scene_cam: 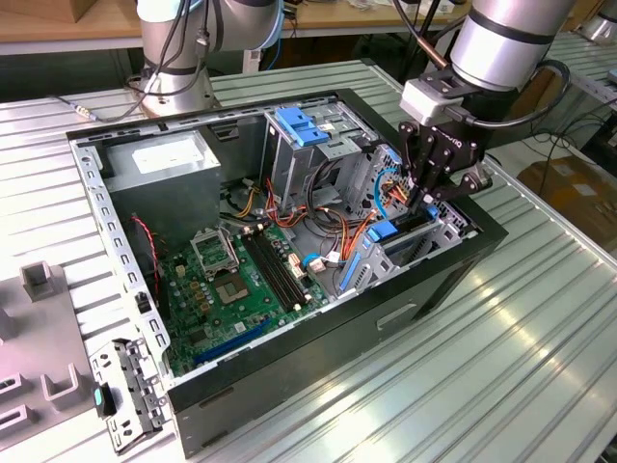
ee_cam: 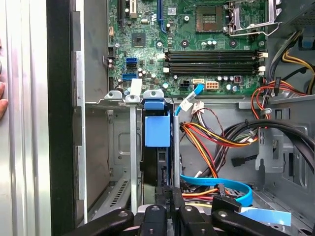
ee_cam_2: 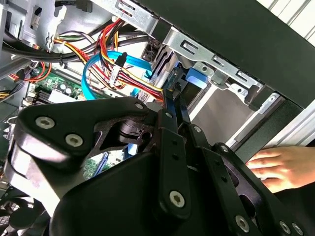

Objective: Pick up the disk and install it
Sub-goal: 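Insert the first disk wire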

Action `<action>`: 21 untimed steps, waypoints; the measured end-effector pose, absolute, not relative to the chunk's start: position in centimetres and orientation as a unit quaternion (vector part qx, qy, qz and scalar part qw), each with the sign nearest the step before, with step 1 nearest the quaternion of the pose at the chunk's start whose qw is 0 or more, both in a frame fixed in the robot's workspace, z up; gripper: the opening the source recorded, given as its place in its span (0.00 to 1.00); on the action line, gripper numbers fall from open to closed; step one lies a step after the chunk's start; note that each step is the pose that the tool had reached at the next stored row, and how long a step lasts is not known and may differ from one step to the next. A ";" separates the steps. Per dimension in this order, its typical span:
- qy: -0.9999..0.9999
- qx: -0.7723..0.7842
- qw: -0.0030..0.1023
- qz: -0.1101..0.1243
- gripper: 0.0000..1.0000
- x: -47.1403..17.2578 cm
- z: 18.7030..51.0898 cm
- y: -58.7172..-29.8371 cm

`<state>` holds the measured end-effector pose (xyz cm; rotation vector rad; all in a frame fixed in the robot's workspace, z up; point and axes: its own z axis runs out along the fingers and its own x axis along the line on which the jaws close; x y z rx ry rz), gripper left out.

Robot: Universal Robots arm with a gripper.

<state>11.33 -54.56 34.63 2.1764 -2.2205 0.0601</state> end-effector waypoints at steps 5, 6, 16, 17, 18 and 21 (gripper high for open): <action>-0.714 0.700 0.016 0.019 0.16 11.3 34.1 -54.6; -0.714 0.700 0.016 0.019 0.16 11.3 34.1 -54.6; -0.714 0.700 0.016 0.019 0.22 11.3 35.7 -54.6; -0.714 0.700 0.016 0.019 0.16 11.3 35.7 -54.6; -0.714 0.700 0.016 0.019 0.11 11.3 35.8 -54.6; -0.714 0.700 0.016 0.019 0.11 11.3 35.9 -54.6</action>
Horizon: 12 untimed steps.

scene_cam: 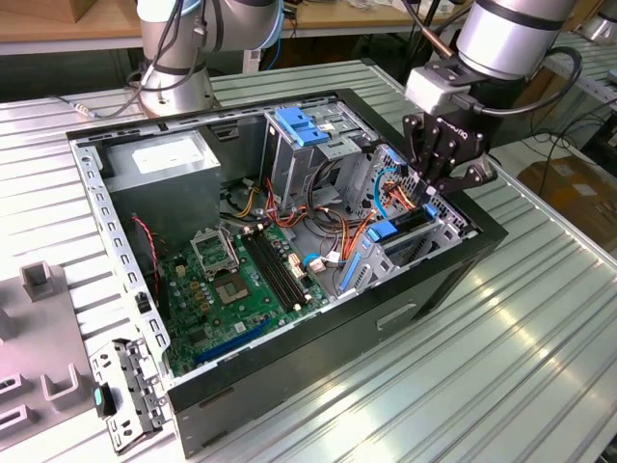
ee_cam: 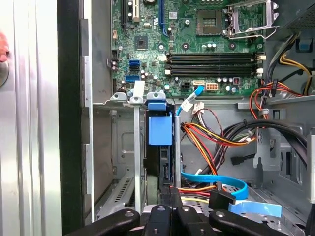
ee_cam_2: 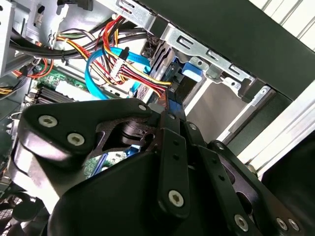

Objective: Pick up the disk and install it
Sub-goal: 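Insert the first disk wire, then insert the second disk wire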

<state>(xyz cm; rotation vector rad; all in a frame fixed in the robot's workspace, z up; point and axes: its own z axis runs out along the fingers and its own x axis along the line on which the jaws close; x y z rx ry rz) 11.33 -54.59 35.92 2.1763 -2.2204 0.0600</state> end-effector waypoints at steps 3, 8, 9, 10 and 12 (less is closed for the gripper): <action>-0.714 0.700 0.016 0.019 0.11 11.3 36.0 -54.6; -0.714 0.700 0.016 0.019 0.11 11.3 36.3 -54.6; -0.714 0.700 0.016 0.019 0.11 11.3 36.4 -54.6; -0.714 0.700 0.016 0.019 0.11 11.3 36.4 -54.6; -0.714 0.700 0.016 0.019 0.11 11.2 36.5 -54.6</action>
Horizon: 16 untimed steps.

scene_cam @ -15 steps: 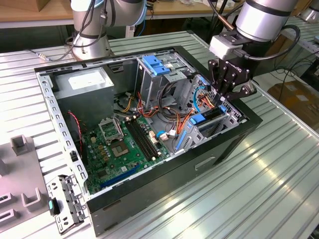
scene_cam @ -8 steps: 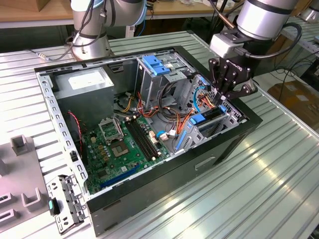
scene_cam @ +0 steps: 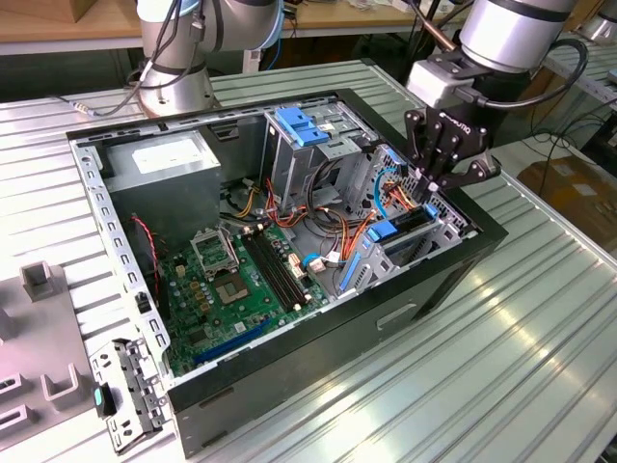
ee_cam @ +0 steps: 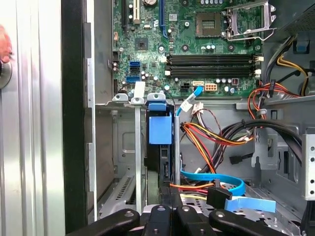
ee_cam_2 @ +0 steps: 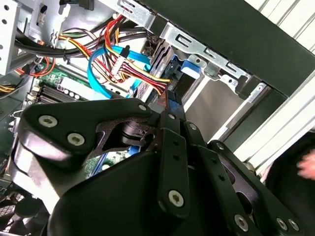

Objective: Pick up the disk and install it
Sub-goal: 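Insert the second disk wire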

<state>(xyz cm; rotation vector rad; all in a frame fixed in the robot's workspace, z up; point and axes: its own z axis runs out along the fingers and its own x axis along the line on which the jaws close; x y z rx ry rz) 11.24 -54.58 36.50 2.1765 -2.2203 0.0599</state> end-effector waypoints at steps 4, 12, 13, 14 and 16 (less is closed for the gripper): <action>-0.714 0.700 0.016 0.019 0.11 10.6 36.5 -54.6; -0.714 0.700 0.016 0.019 0.11 9.4 36.5 -54.6; -0.714 0.700 0.016 0.019 0.11 9.4 36.5 -54.6; -0.714 0.700 0.016 0.019 0.11 9.4 36.8 -54.6; -0.714 0.700 0.016 0.019 0.11 9.4 37.7 -54.6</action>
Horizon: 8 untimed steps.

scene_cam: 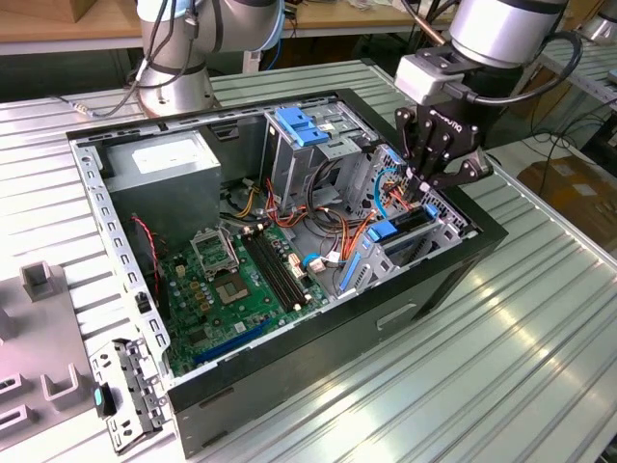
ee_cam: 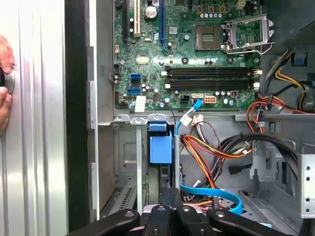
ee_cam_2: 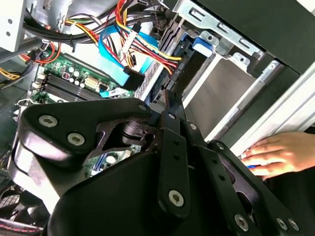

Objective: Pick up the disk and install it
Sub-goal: 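Insert the second disk wire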

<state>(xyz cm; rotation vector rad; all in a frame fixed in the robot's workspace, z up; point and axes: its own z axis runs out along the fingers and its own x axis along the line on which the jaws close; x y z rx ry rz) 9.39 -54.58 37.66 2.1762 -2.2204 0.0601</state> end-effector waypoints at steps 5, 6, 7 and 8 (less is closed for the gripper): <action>-0.714 0.700 0.016 0.019 0.11 9.4 38.4 -54.6; -0.714 0.700 0.016 0.019 0.11 9.1 38.4 -54.6; -0.714 0.700 0.016 0.019 0.11 8.9 38.4 -54.6; -0.714 0.700 0.016 0.019 0.11 8.9 38.6 -54.5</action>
